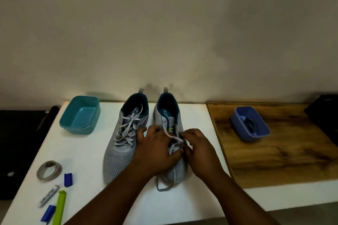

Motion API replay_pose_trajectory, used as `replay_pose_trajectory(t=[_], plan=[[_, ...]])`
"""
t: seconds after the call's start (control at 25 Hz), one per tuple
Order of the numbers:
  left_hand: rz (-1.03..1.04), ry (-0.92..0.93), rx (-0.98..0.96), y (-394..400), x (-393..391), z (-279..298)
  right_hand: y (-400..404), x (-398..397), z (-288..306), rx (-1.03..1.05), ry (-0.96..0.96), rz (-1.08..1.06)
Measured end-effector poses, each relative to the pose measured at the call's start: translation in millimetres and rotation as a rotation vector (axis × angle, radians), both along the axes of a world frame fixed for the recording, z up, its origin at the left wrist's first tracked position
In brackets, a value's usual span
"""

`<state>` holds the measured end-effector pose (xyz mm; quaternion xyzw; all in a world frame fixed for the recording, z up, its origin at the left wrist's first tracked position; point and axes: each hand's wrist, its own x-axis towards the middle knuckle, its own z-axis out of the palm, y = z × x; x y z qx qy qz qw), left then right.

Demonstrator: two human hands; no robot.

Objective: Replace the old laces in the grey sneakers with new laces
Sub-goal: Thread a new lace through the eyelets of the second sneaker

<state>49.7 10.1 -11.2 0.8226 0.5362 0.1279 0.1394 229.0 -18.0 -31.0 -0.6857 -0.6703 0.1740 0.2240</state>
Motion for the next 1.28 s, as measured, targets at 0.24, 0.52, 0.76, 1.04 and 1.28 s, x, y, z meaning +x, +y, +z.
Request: replay_pose_trajectory(t=[0.24,0.52,0.76,1.04,1.28], plan=[[-0.029,-0.013,-0.004,0,-3,-3,2,-1,8,0.085,0.228,-0.054],[-0.043,0.019,-0.017,-2,-4,-5,7,46,57,0.698,0.834,-0.890],[-0.127,0.027,-0.016,1,-12,-7,-2,9,15,0.117,-0.071,-0.532],[-0.147,0.007,-0.019,5,-19,-8,-1,-6,12,-0.073,-0.034,-0.031],[-0.122,0.104,-0.030,0,-13,-5,-2,40,63,0.179,-0.156,-0.426]])
